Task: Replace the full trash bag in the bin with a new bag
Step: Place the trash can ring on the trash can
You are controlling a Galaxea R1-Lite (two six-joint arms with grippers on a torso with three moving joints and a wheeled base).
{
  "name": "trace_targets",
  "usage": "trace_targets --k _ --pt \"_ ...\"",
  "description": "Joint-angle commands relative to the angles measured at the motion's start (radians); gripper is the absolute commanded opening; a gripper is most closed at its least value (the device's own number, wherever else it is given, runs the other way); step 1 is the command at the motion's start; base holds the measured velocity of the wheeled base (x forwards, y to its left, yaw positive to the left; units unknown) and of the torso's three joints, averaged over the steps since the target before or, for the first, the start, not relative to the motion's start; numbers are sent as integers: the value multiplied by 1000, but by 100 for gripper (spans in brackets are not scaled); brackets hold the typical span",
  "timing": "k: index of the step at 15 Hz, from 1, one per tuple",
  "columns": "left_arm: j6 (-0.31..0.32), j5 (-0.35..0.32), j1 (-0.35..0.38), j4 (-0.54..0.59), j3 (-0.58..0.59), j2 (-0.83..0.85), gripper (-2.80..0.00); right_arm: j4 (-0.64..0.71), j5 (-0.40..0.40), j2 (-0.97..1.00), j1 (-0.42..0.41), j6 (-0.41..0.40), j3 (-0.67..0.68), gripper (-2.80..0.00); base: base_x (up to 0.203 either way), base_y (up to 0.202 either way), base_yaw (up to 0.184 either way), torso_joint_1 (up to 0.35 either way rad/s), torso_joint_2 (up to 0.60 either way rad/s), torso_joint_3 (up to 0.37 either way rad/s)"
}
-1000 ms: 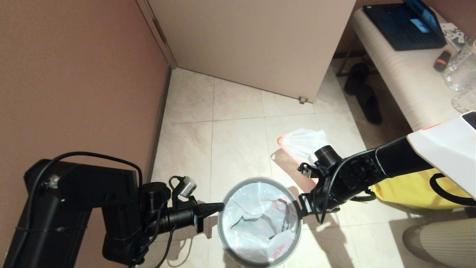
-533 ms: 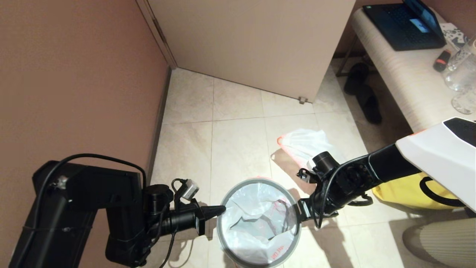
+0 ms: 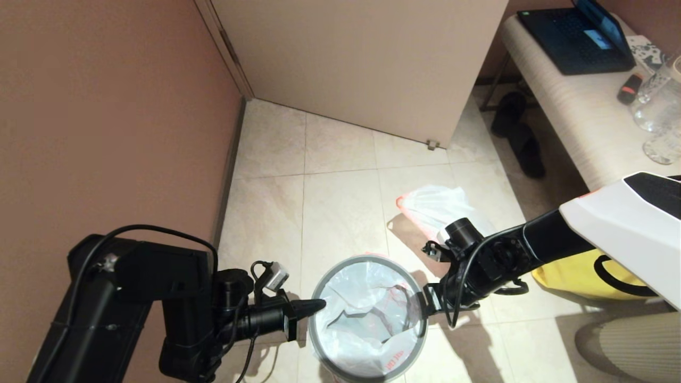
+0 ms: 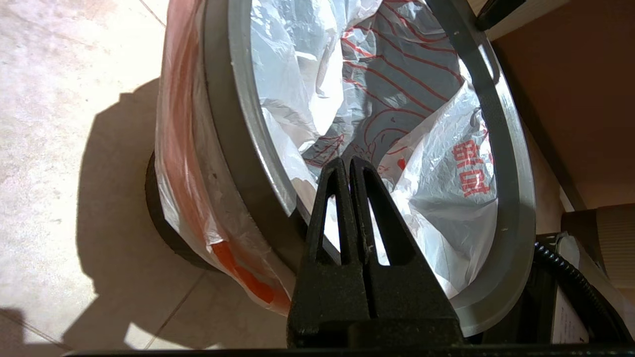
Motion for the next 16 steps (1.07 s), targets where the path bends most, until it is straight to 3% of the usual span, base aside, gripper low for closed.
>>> trace_targets --k 1,4,16 --pt "3 0 1 -42 -7 20 -280 -13 -1 11 1 1 -2 -280 0 0 0 0 0 0" --pt "6 36 -1 -42 -30 41 -280 -51 -1 31 -1 1 -7 -280 0 0 0 0 0 0" --pt "6 45 -1 -42 -55 59 -280 -88 0 56 1 3 -13 -280 0 0 0 0 0 0"
